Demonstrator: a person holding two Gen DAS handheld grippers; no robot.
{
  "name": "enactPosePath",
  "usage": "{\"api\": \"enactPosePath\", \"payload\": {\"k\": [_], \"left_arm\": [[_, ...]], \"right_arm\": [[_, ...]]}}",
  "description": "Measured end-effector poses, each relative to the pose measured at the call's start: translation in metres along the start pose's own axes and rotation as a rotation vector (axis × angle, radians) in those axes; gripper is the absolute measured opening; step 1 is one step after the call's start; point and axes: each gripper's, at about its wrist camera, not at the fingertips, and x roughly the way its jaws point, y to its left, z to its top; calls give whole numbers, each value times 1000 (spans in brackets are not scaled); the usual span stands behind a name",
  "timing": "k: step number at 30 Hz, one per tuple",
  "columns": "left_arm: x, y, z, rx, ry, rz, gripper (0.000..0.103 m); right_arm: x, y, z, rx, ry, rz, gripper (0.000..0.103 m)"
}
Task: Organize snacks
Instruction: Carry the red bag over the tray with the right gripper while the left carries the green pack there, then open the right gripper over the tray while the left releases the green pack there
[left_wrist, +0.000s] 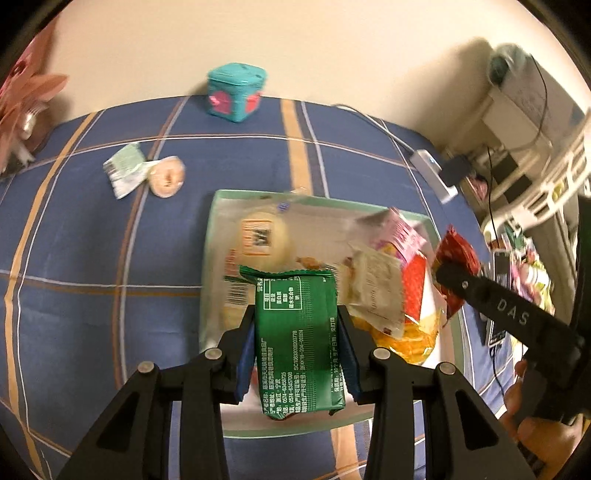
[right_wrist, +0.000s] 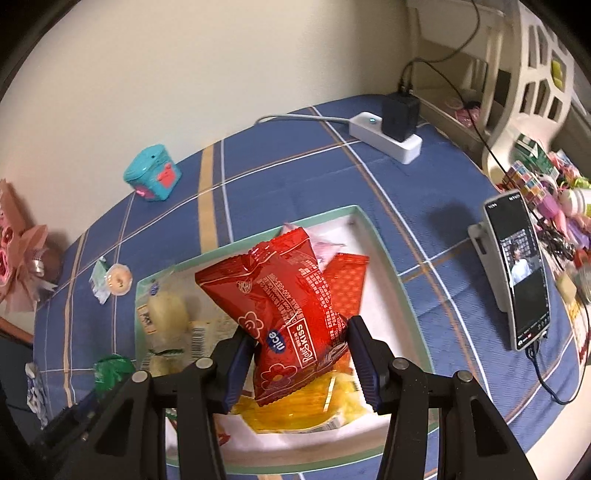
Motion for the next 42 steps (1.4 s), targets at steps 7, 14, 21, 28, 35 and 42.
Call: {"api": "enactPosePath", "payload": {"k": [7,14,21,28,35,42], "left_arm": [[15,-22,4,57,4,-9,41],[30,-30,9,86,11,-21,41],[40,-35,10,94,26,-35,41],[41,-37,9,104,33,-38,41],[37,-36,9,89,31,-45,44],[32,-27,11,49,36,-33,49]], "right_arm": [[15,-13,0,26,27,13,54],[29,-15,0,30,57,13,54],[37,-17,1,37,82,8,54],[36,-15,2,27,91,-6,54],[37,-16,0,29,97,-15,61],[32,-14,1,15,91,-26,61]]}}
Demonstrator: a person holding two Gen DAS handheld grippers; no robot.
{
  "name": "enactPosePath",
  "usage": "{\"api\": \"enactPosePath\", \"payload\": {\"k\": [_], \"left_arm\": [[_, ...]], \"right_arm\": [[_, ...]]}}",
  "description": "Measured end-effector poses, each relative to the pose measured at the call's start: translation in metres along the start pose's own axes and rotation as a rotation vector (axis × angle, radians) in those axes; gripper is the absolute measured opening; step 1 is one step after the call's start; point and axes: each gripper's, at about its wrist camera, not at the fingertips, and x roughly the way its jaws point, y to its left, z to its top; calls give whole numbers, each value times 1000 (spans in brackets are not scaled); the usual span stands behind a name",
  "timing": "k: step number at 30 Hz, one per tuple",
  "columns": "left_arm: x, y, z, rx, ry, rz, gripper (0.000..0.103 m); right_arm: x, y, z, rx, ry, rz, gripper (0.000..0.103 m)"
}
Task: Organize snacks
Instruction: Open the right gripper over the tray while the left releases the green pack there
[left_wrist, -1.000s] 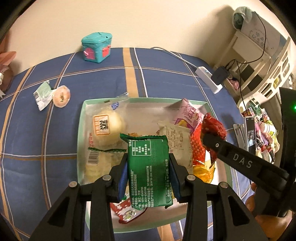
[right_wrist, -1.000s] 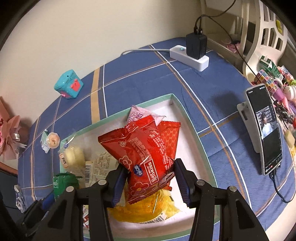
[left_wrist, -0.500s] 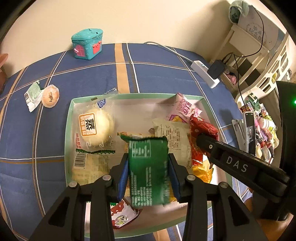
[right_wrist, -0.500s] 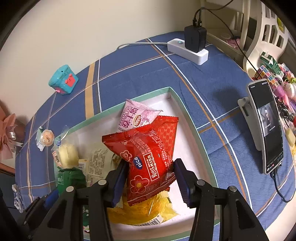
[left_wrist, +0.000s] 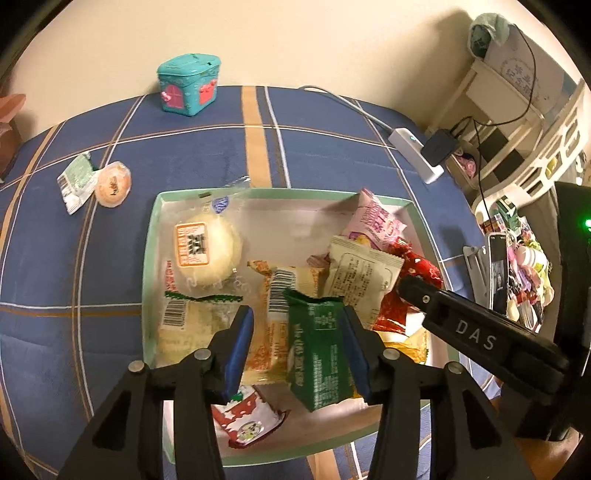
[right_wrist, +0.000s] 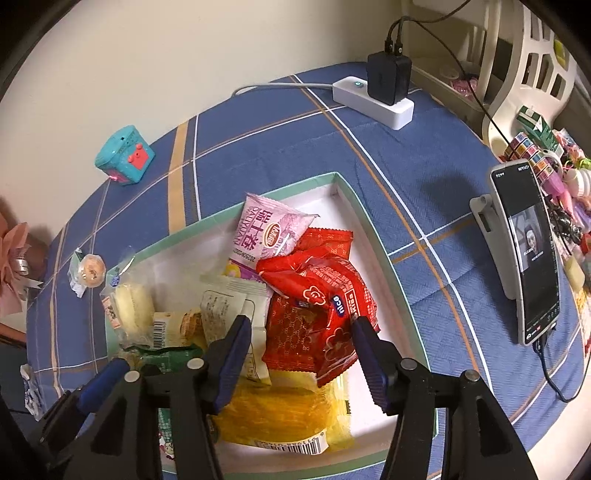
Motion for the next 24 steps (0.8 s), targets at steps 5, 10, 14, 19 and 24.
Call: {"api": "enactPosePath", "payload": {"k": [5,10,14,19,24], "left_arm": [[-4,12,2,-44,-1,15,50],[-9,28,5,-99,-12,41,50],[-16,45,6,-153,-28,79,55],[-22,64,6,-201,-39,133,64],[-23,83,4,-270,-34,181,84]], "right_arm": [[-5,6,-1,-20,-9,-5,61],[-11,13,-3,-42,-21,-13,61],[-17,20,-4,-64,-34,-16,61],[-22,32,-8,-93,-46,-19,72],[-22,42,-11,-131,-49,-19,85]]}}
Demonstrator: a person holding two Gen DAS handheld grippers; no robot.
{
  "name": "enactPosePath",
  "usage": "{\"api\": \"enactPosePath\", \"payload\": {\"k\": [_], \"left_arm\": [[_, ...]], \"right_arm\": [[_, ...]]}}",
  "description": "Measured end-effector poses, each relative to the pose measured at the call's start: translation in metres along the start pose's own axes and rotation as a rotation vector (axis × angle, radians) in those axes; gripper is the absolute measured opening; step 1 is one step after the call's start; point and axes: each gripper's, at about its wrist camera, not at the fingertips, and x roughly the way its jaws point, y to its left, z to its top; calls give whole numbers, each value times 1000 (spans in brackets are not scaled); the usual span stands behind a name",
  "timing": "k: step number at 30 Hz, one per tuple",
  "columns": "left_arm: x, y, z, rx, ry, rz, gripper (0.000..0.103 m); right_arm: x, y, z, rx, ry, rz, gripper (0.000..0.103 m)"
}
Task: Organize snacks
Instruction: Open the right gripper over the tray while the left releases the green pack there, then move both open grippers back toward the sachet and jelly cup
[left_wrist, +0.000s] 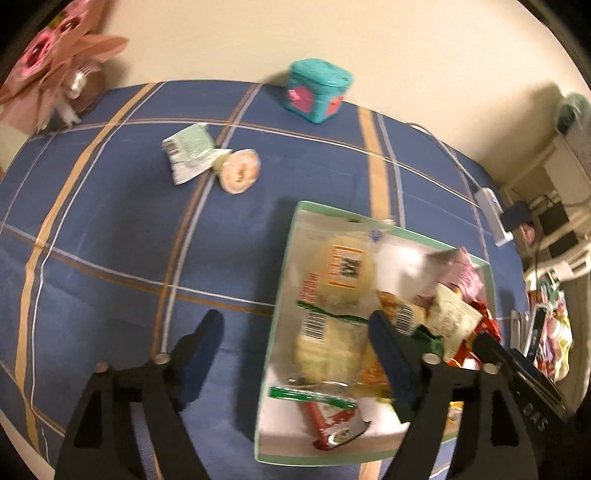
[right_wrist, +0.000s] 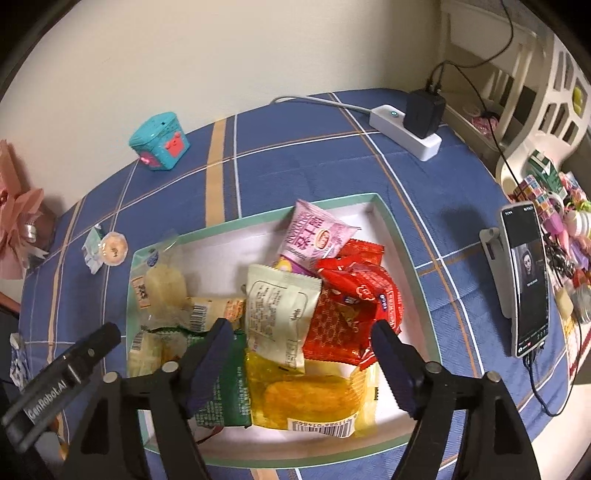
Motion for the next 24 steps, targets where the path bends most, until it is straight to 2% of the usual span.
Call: {"api": "enactPosePath", "payload": {"k": [3,5,8,12,14,24], "left_arm": [[2,7,1,-12,-3,47,85],[4,14,1,-27,-1,70,95],[5,25,2,-60,-1,80,96],[7,40,2,-90,4,98,97],[7,46,2,-100,7,112,103],[4,87,6,-170,13,144,103]], "right_arm": [[0,5,-1,-17,-5,-3,90],[0,7,-2,-24,-7,-7,93],[0,11,-2,-33,-9,-7,103],[-1,15,-2,-33,-14,-4,103],[-1,18,-2,-30,-13,1,103],[0,53,-5,-73,-5,23,103]]}}
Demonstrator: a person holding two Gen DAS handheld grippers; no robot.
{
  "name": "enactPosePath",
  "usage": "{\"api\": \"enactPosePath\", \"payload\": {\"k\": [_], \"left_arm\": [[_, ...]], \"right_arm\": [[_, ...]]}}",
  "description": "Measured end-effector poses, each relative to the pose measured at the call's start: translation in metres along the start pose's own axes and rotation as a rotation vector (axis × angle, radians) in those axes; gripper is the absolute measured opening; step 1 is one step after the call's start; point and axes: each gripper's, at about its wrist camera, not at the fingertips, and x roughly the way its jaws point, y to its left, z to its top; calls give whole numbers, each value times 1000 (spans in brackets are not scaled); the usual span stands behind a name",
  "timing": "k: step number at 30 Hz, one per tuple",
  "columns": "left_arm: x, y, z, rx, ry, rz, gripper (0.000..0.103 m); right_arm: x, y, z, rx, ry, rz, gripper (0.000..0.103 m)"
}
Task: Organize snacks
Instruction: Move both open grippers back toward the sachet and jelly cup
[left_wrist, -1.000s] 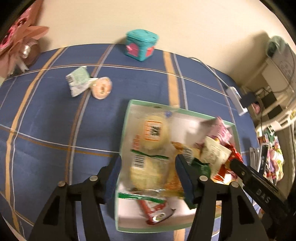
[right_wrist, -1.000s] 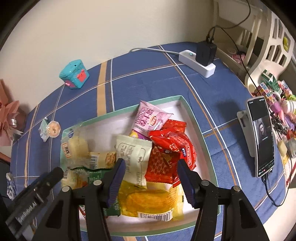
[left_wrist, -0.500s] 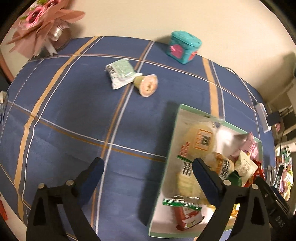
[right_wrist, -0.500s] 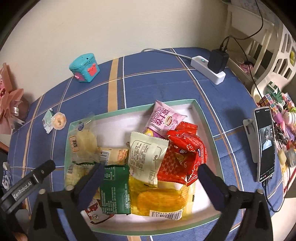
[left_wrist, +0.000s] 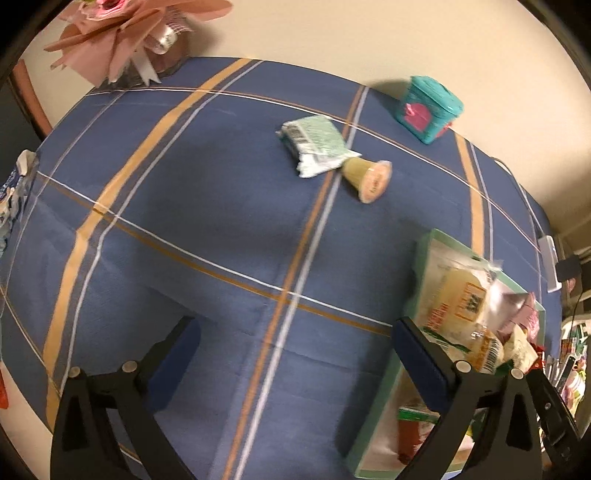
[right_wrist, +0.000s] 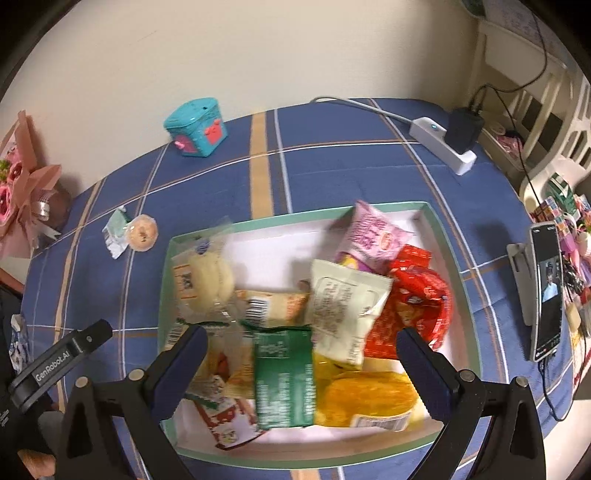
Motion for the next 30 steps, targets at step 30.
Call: {"api": "enactPosePath", "payload": {"k": [30], "left_arm": [[-9,122,37,-167,-38,84,103]], "right_arm": [[13,137,-13,-202,12,84,103]]}}
